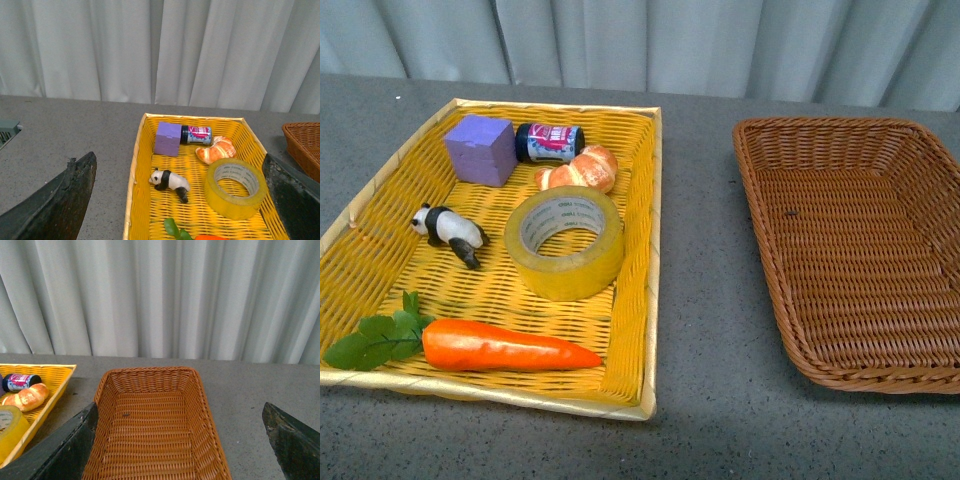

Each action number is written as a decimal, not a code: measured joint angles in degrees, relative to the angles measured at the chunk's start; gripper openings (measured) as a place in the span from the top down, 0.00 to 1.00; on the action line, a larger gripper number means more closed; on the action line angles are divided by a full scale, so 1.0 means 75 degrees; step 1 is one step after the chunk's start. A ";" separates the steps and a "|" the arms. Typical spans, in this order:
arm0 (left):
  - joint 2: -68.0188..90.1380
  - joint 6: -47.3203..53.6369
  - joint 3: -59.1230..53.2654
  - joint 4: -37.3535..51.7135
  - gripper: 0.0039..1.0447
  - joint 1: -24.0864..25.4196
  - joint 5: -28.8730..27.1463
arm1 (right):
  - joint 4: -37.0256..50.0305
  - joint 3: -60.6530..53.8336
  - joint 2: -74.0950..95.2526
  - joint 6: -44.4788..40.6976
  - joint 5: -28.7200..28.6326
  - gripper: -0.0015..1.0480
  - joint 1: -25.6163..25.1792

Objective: Move tape to another basket

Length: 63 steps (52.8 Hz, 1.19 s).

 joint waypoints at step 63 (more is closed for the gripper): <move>0.0000 0.0000 0.0000 0.0000 0.06 0.0000 0.0000 | 0.0000 0.0000 0.0000 0.0003 0.0000 0.09 0.0000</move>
